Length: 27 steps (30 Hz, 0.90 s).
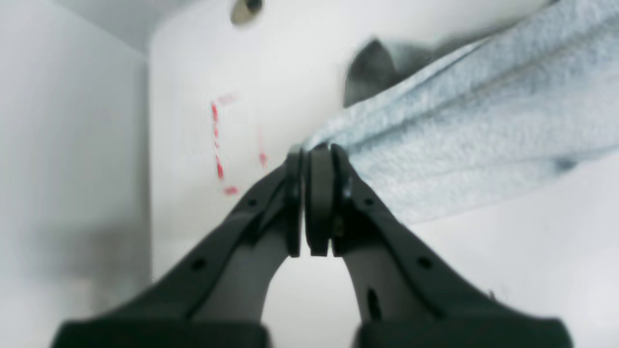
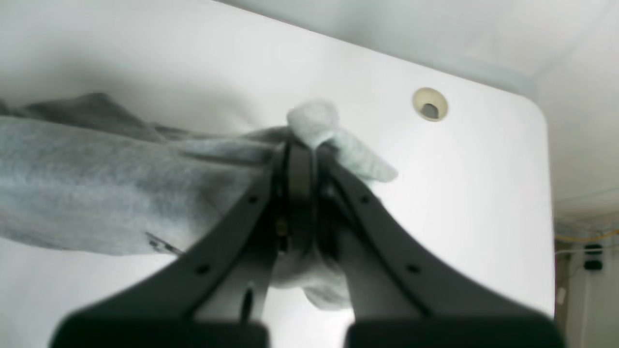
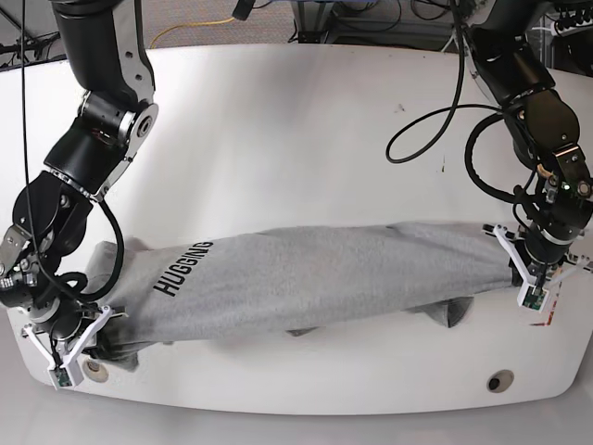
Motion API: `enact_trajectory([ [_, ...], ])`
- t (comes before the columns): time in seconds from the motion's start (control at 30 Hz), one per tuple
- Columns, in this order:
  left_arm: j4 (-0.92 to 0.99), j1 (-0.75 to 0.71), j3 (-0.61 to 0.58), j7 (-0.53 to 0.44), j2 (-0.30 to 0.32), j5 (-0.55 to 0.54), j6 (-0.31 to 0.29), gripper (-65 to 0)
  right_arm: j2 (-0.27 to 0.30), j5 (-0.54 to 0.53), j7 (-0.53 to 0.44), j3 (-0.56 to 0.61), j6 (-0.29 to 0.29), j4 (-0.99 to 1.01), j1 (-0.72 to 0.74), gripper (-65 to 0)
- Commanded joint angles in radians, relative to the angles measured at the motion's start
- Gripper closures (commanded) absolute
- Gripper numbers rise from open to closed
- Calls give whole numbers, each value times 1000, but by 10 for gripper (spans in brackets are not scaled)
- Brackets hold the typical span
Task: Fold the T-shirt properly
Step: 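Lift the shirt with both grippers and stretch it between them, then swing the held shirt up and lay it down, pulling grippers apart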
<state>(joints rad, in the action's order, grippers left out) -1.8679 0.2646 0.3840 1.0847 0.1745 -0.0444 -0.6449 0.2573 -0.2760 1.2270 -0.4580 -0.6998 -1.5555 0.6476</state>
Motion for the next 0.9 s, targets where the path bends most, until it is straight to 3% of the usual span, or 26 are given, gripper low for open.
enact_trajectory([
  [0.0, -11, 28, 0, -22, 6, -1, 6, 0, 10, -10, -80, 0, 2, -21, 21, 0],
  [0.07, -11, 34, 0, -22, 4, -1, 6, 0, 9, -12, -154, 5, 2, -18, 8, 0],
  [0.3, -9, 138, -1, -91, -25, 4, 13, 0, 40, -12, -278, 115, 2, 40, 71, 0],
  [0.5, 40, 325, -9, -56, -25, 7, 13, 0, 50, -12, -286, 160, 2, 102, 231, 0],
  [0.77, 92, 552, -4, -42, -19, 8, 13, 0, 141, -13, -284, 302, 2, 195, 501, 0],
  [0.87, 87, 597, -9, -42, 18, 7, 13, 0, 149, -13, -284, 357, 2, 232, 616, 0],
])
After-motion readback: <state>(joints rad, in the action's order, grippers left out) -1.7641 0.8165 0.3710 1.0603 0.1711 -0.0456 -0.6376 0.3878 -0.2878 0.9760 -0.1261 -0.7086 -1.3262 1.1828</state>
